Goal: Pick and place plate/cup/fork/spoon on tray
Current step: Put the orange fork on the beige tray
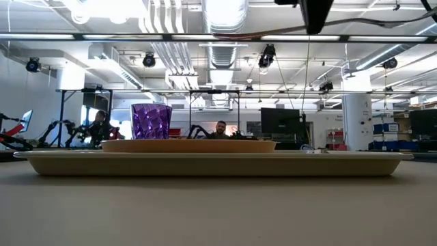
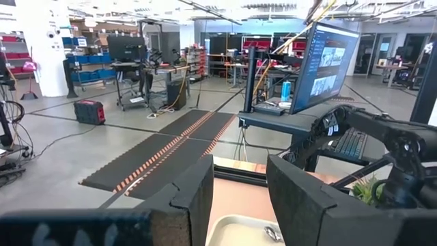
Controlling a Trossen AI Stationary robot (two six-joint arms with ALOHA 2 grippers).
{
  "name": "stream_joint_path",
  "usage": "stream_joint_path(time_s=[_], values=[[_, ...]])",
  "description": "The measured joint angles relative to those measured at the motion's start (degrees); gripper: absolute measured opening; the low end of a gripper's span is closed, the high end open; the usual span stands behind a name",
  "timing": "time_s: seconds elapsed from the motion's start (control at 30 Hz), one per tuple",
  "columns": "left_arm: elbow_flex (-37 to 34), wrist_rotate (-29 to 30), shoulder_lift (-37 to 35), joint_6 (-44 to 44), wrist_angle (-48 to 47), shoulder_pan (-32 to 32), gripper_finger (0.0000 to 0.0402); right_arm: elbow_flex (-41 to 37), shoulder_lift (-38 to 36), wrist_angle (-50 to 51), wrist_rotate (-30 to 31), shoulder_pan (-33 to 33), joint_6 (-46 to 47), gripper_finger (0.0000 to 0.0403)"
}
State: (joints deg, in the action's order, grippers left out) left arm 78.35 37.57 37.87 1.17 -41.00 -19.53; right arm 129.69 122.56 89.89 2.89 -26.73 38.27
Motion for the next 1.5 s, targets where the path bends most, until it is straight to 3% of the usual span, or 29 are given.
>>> stream_joint_path(time_s=[0.27, 0.7, 0.87, 1.0, 1.27, 1.5], values=[[0.0, 0.03, 0.64, 0.15, 0.44, -0.02, 0.012, -0.15, -1.31, 0.07, 5.28, 2.81, -11.55, 0.0009], [0.0, 3.32, 0.98, -0.02, 3.51, -0.02, 0.012, -1.29, -5.34, 0.13, 16.41, 9.19, -44.03, 0.0008], [0.0, 5.0, 1.3, 0.01, 3.68, -0.02, 0.012, -4.44, -5.89, 0.05, 16.52, 9.14, -52.94, 0.0008], [-0.02, 5.08, 2.22, -0.02, 4.61, -0.02, 0.012, -10.3, -9.46, 0.02, 16.16, 9.03, -58.93, 0.0008], [0.0, 8.84, 4.38, -0.04, 6.12, -0.02, 0.012, -30.22, -21.02, 0.26, 14.83, 9.03, -66.77, 0.0008], [0.0, 10.44, 5.62, -0.06, 6.13, 0.02, 0.012, -39.14, -22.81, -0.44, 8.66, 11.08, -69.11, 0.0008]])
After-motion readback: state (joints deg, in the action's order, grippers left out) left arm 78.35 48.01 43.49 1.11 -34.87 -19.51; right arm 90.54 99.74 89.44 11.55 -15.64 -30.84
